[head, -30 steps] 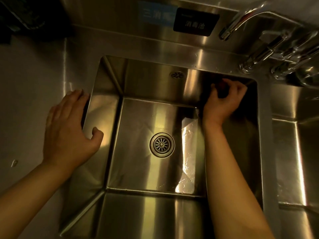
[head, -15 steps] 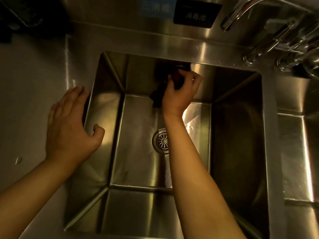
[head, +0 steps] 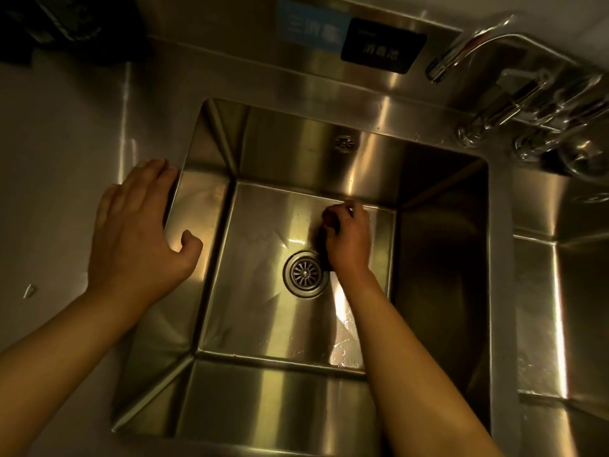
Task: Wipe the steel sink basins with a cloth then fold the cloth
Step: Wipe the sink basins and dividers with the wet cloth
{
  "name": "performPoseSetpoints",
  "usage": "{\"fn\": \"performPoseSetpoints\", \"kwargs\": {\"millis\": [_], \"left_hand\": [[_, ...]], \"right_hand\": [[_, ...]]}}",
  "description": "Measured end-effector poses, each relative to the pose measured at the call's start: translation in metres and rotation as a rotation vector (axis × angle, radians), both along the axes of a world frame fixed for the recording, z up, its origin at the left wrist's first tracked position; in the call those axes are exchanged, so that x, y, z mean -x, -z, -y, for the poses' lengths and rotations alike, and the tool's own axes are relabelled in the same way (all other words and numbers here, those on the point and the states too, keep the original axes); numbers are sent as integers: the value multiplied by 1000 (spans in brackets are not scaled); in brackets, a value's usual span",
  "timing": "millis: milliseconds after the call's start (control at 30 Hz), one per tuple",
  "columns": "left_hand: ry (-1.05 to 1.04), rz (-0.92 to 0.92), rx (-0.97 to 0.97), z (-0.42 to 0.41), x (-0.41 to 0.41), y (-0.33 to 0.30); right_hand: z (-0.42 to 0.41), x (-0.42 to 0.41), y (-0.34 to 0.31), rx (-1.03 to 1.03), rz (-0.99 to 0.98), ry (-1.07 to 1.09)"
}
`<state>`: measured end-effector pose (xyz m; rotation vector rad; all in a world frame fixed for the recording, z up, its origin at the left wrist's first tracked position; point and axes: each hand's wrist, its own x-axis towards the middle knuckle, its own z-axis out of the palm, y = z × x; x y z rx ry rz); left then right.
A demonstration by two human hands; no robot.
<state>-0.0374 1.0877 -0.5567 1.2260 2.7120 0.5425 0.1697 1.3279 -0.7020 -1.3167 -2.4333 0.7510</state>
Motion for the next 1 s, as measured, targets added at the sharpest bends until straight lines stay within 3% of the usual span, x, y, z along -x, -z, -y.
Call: {"fn": "performPoseSetpoints", "kwargs": {"millis": [100,300,633,767,933,1000], "left_hand": [[19,-16,3,1,-1,2],[121,-21,-59,3,-1,2],[207,-60,-99,4,-5,1],[232,-2,-180,4,-44,3],[302,429,-139,12,-167,5],[328,504,-78,17,-208,4]], "right_hand": [[-17,-36,15,55,236,25],[-6,-75,27,321,486,19],[17,-74,4,382,458,2],[25,-87,-23,265,532,-154],[10,-106,-56,-68,727,-352],[-3,-107,-68,-180,819,-407]]}}
